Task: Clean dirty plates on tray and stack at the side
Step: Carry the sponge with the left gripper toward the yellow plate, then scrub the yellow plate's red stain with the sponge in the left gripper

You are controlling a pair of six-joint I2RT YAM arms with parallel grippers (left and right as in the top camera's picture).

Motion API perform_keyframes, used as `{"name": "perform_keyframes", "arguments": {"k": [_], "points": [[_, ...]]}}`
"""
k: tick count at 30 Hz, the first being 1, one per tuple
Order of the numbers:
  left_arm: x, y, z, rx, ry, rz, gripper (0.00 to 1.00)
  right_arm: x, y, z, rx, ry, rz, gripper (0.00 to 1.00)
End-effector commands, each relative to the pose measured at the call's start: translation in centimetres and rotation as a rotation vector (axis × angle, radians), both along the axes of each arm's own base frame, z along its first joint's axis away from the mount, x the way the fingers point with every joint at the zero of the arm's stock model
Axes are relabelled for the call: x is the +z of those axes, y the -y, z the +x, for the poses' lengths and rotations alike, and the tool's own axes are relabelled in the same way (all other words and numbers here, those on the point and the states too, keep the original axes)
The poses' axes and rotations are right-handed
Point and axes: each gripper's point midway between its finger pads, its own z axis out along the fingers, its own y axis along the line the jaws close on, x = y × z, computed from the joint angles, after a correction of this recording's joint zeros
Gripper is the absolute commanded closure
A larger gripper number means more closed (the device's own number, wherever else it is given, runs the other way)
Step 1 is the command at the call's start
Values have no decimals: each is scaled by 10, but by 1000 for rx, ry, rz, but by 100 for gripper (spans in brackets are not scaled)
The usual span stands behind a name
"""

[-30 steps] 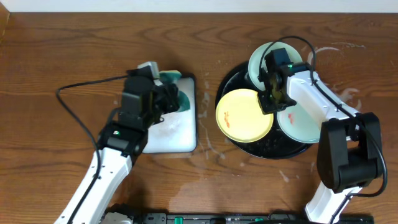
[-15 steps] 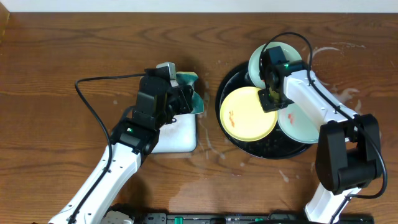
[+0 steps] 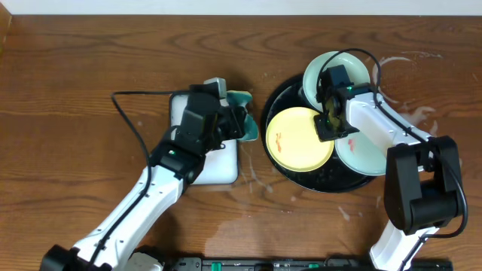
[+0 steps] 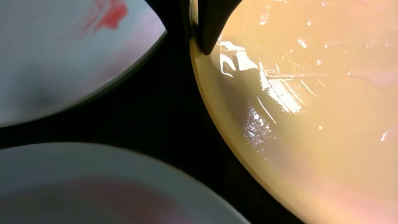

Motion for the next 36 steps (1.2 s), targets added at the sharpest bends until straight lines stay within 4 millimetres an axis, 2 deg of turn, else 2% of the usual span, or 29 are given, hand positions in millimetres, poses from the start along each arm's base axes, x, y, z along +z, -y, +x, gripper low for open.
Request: {"name": "perform_keyframes", "arguments": {"k": [1,6,10,17,23,27,32,36], "points": [[-7,13,0,-18,-15,-14,92,0,-7,-5,-5,-10,42,99],[-24,30,2,-45,-38,-14,92,0,-8,-5,-6,-7,44,99],[-46,56,2,-63,-77,-50,92,0,-11,-5,-18,-6,49,99],[-52,96,0,-138,-20,-90,92,0,-6,-4,-71,-3,55,99],[-83,105,7,-49,-99,-148,92,0,-10,-4,-73,-7,74,99],[-93,119,11,-52,-76,-184,92,0,-10,-5,-73,-8,73,99],[-105,113,16,31,-82,-160,93,0,-11,-4,-84,-8,82,99],[-115,117,10,27,-103,-147,92,0,-11,-5,-87,-8,82,99]]}}
